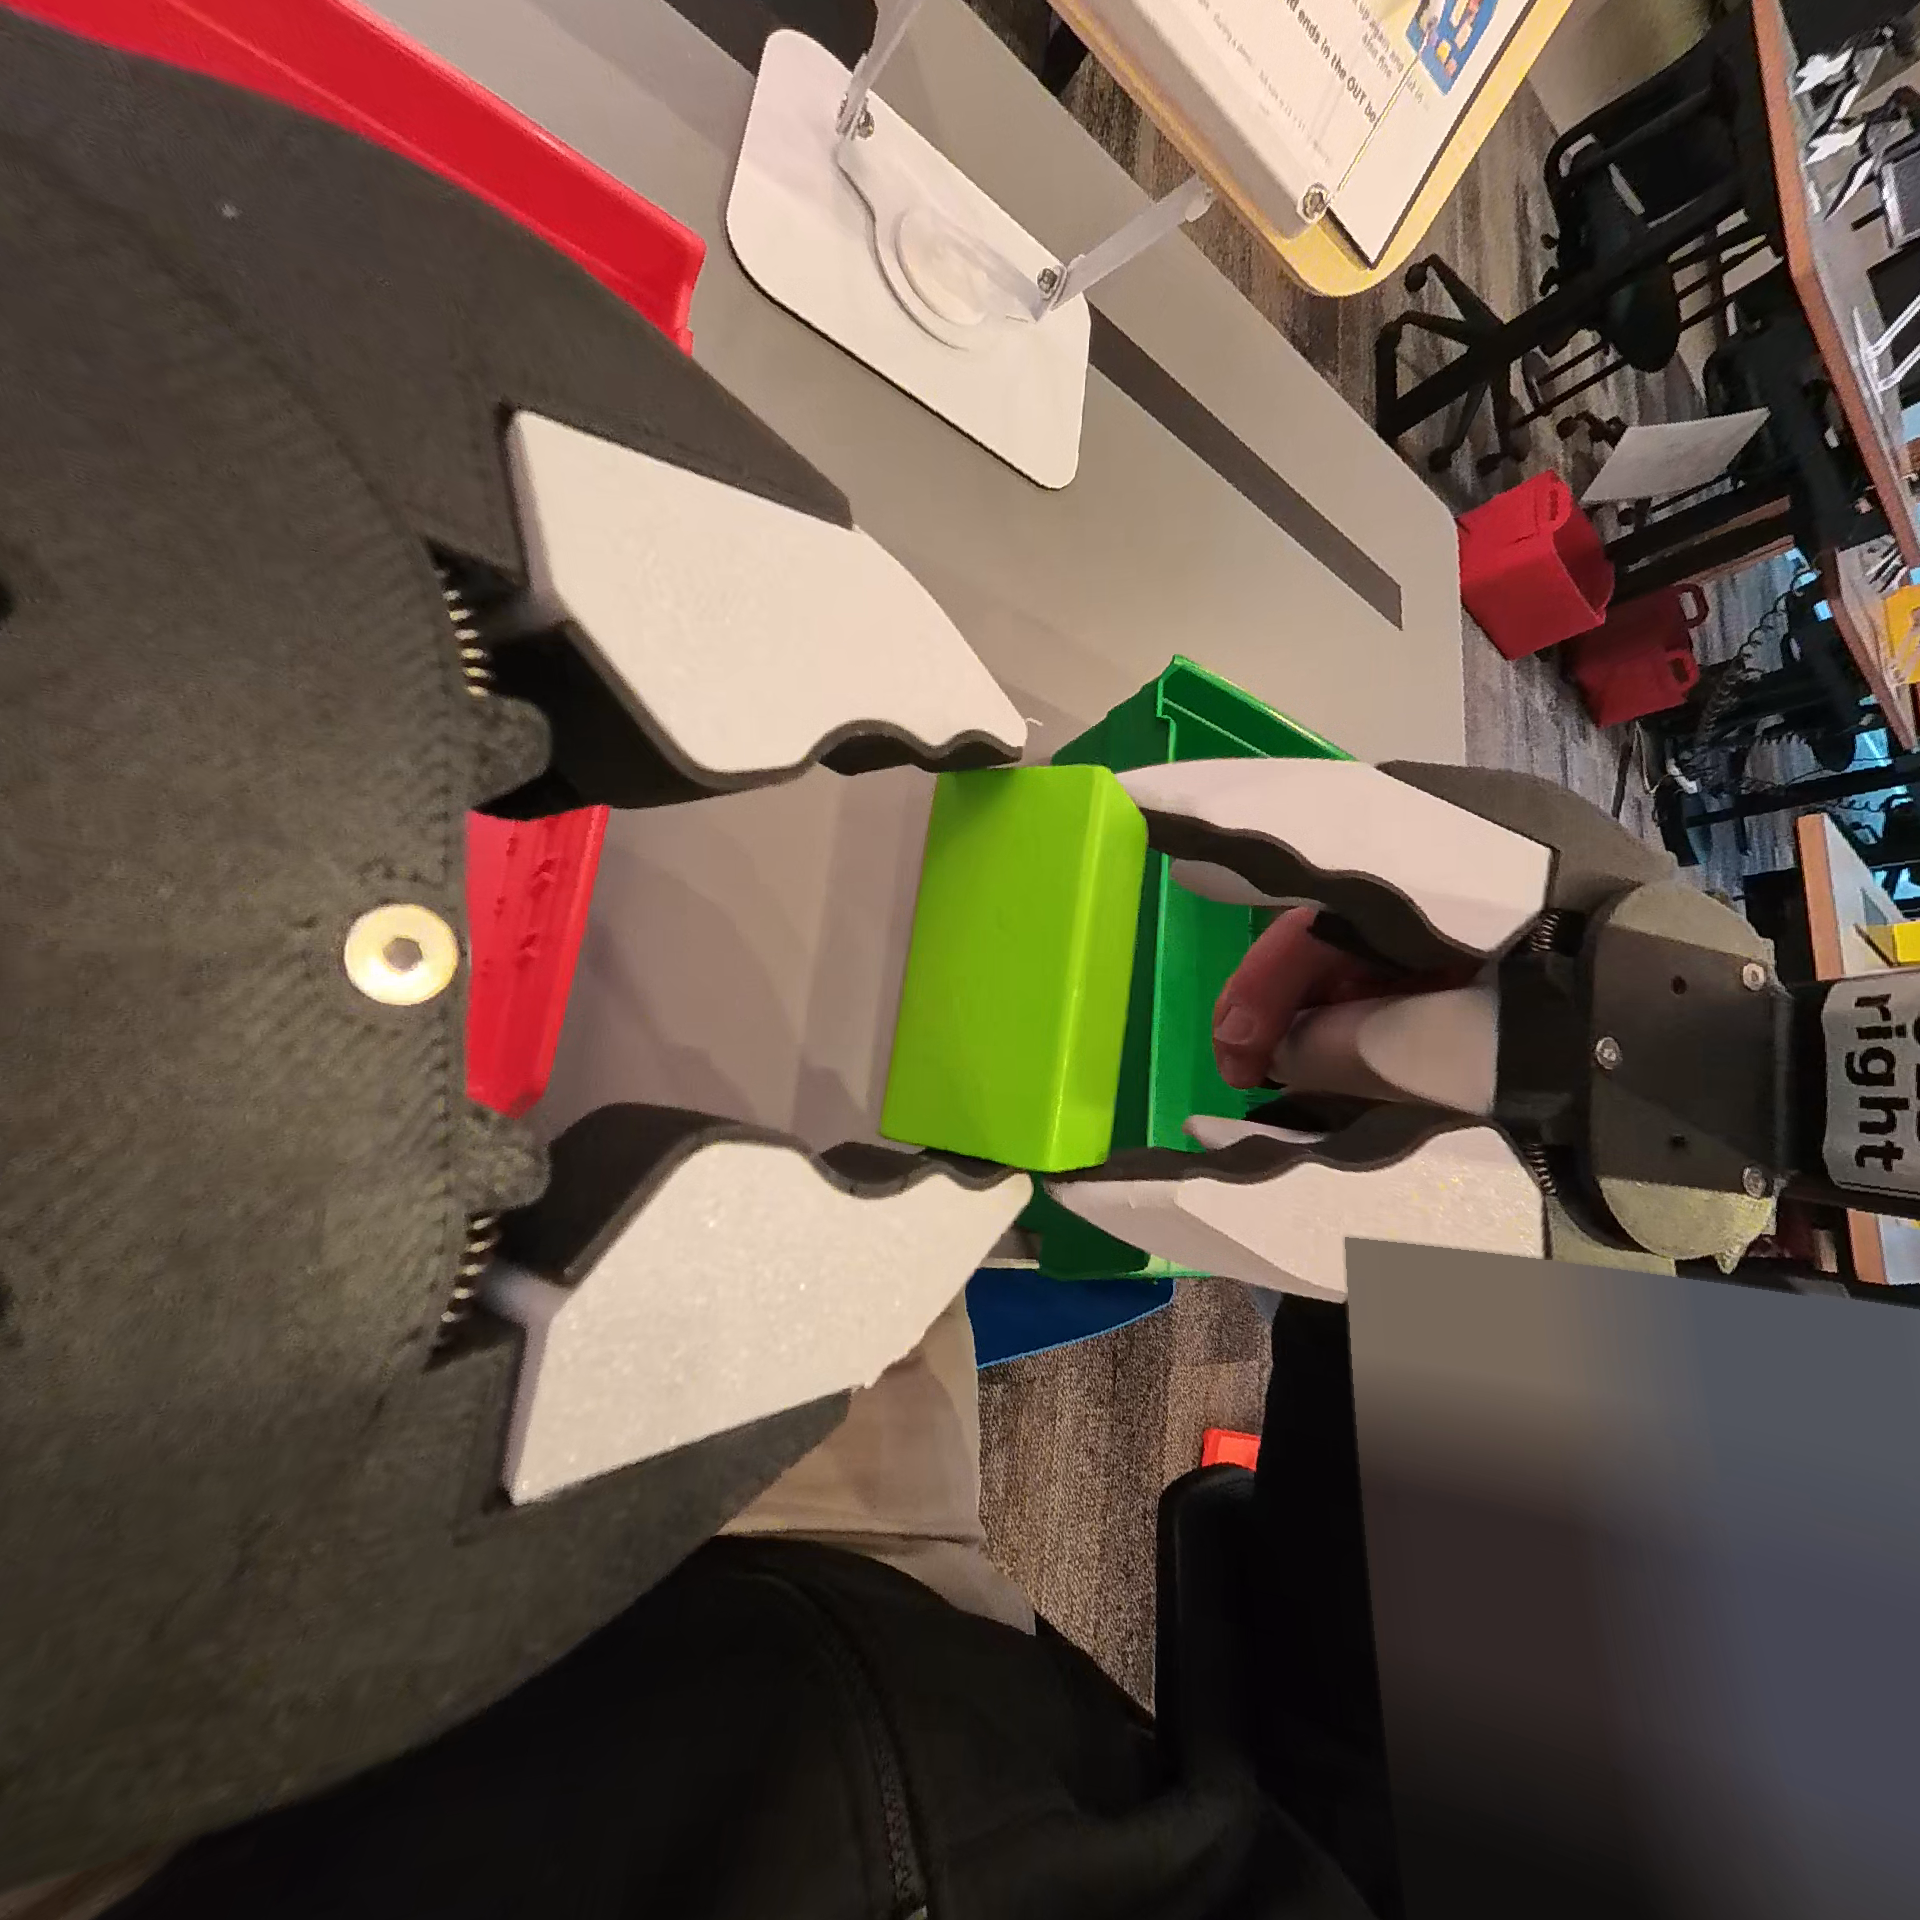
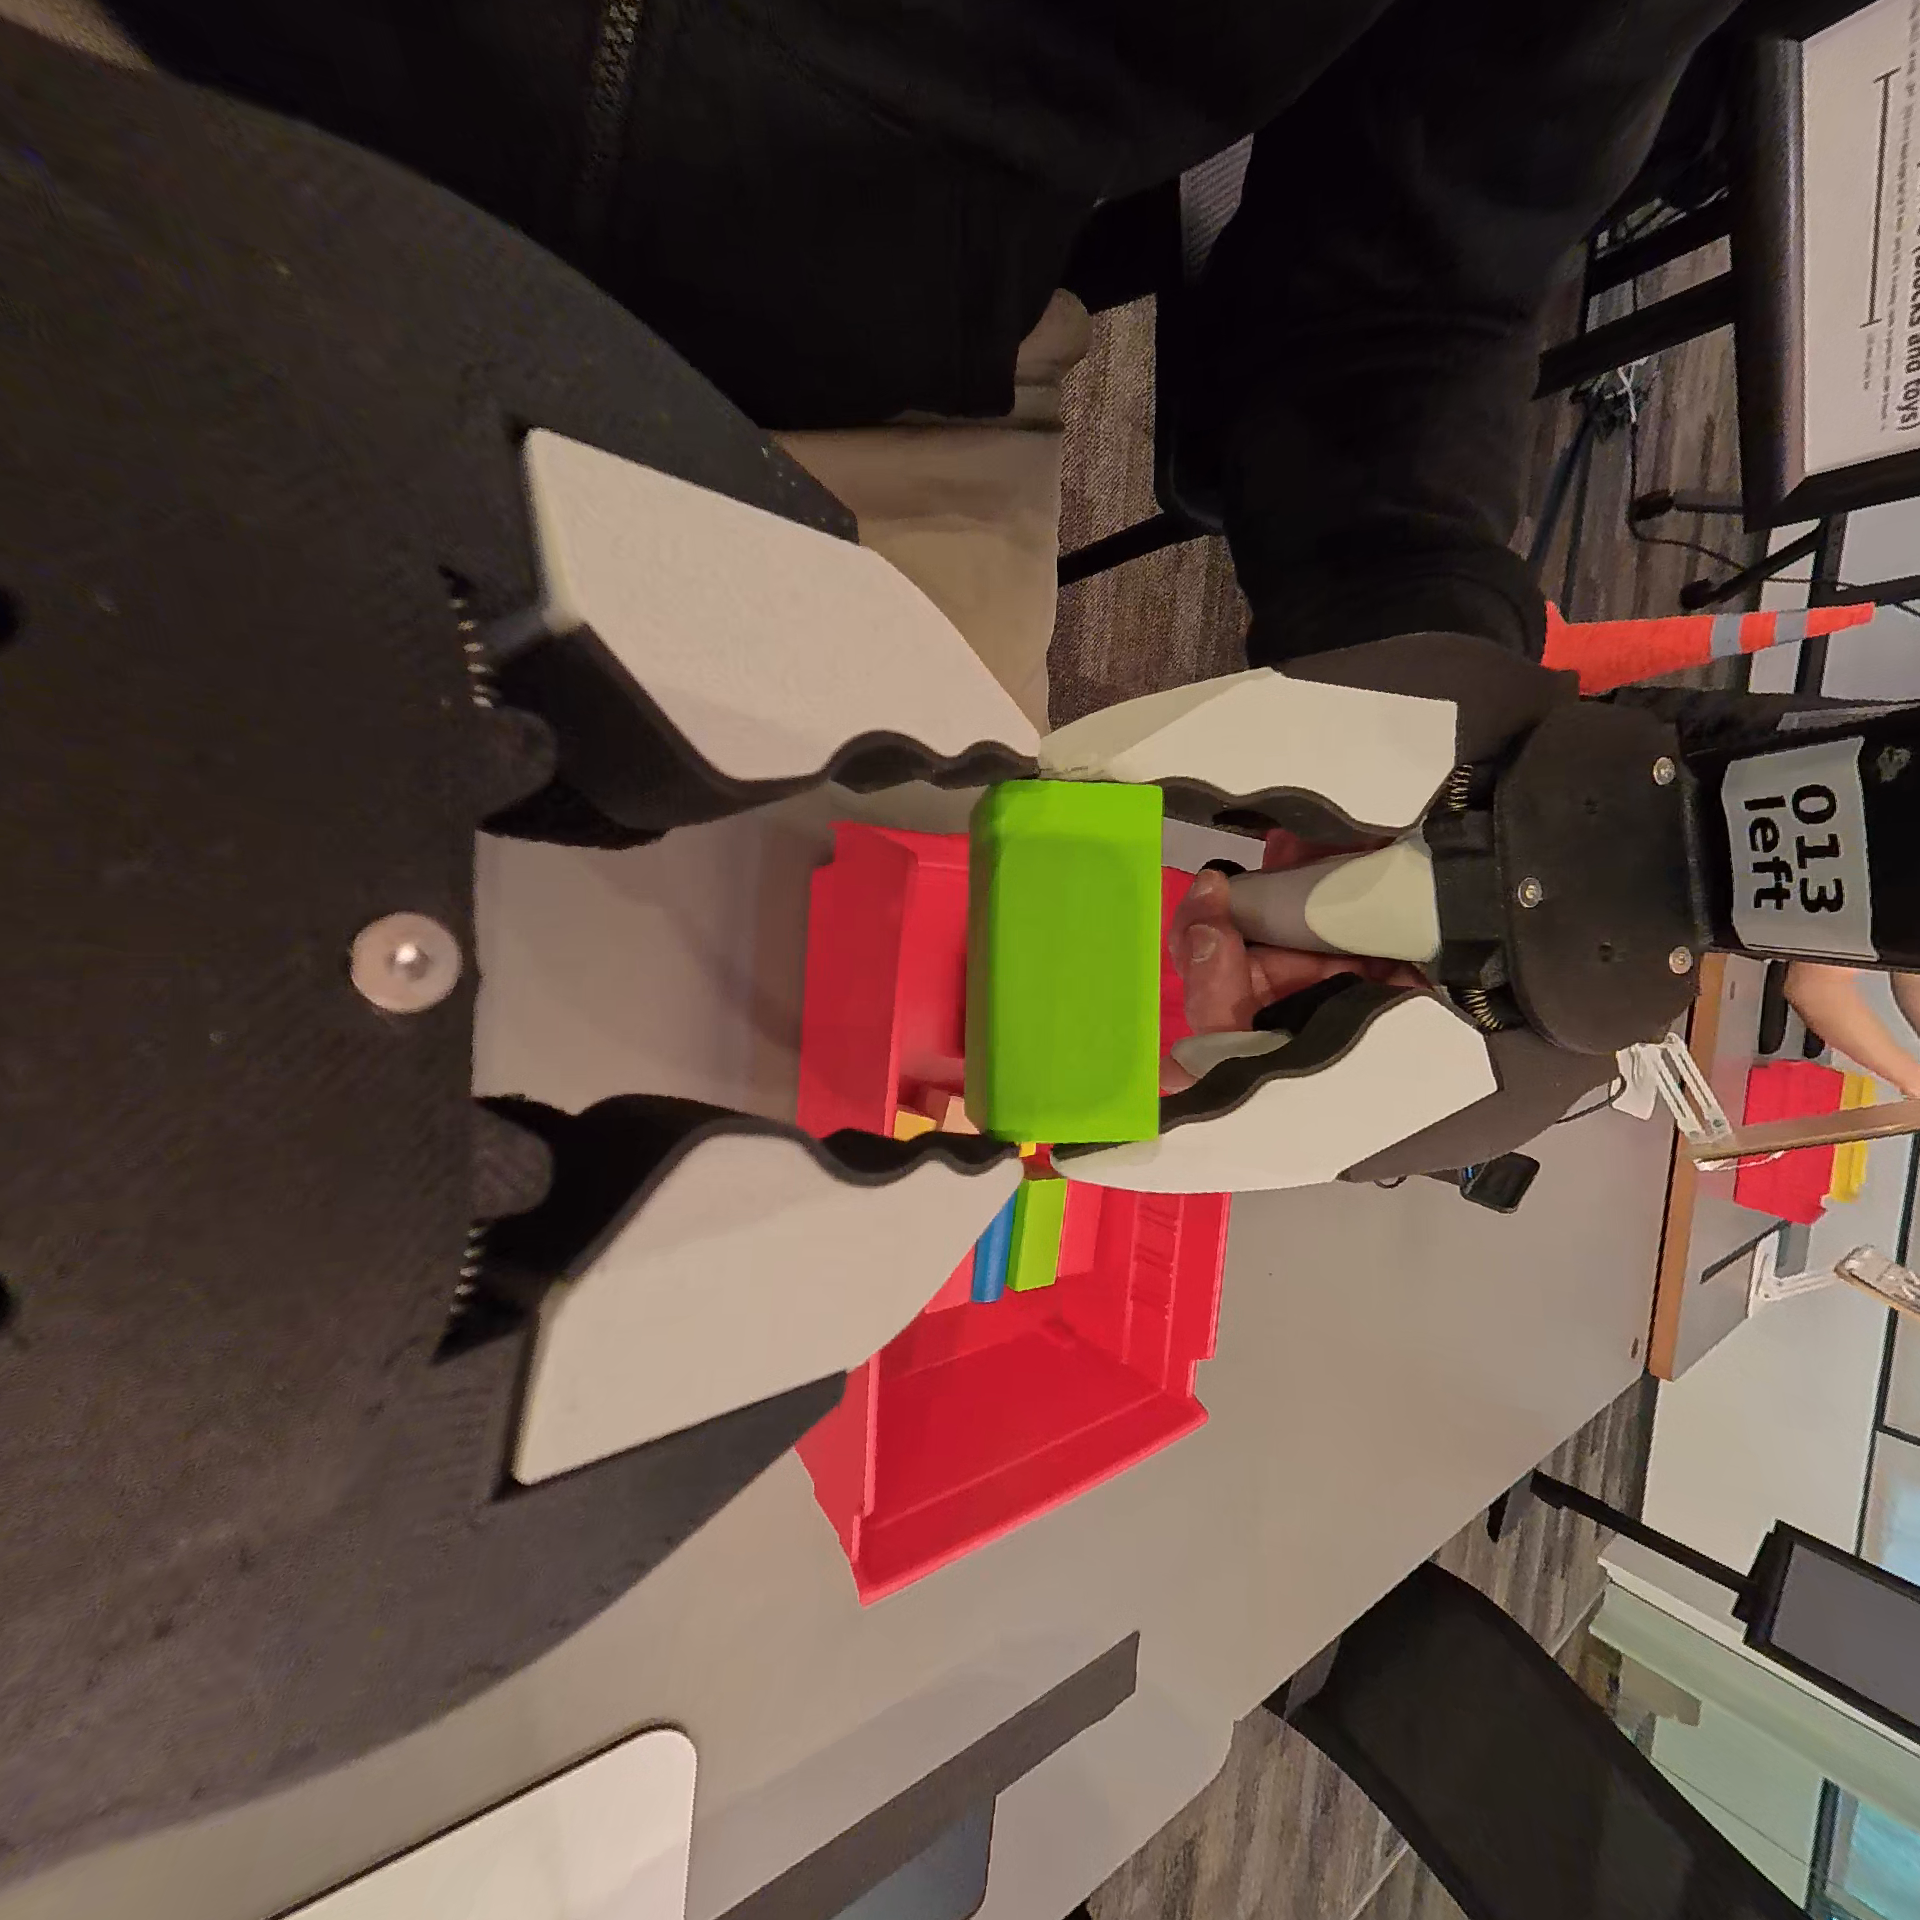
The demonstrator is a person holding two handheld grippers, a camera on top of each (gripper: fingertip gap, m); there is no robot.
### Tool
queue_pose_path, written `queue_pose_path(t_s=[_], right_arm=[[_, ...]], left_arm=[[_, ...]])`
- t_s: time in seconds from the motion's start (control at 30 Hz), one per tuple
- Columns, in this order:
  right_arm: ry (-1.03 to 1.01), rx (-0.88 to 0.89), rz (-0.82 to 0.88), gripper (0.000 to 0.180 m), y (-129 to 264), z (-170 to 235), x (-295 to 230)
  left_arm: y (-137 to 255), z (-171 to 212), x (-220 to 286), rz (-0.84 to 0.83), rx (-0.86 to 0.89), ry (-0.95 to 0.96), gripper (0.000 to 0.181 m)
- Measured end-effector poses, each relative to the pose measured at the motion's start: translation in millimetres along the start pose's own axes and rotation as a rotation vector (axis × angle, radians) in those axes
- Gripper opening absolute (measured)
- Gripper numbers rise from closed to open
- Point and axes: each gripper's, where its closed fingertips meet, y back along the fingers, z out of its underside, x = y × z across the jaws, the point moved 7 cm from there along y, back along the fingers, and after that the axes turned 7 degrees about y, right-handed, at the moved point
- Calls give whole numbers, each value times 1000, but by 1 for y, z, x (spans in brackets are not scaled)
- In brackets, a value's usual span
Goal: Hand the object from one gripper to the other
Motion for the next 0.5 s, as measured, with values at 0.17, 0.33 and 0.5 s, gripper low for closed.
queue_pose_path(t_s=[0.17, 0.33, 0.5], right_arm=[[-13, 17, -6, 64, 3, 0, 1], [-21, 29, -4, 64, 8, -1, 4], [-18, -13, 77, 64, 43, -1, 20]], left_arm=[[3, -1, 0, 14, 23, 11, 68], [6, -4, -2, 6, 45, 19, 68], [13, -4, -9, -28, 57, 32, 70]])
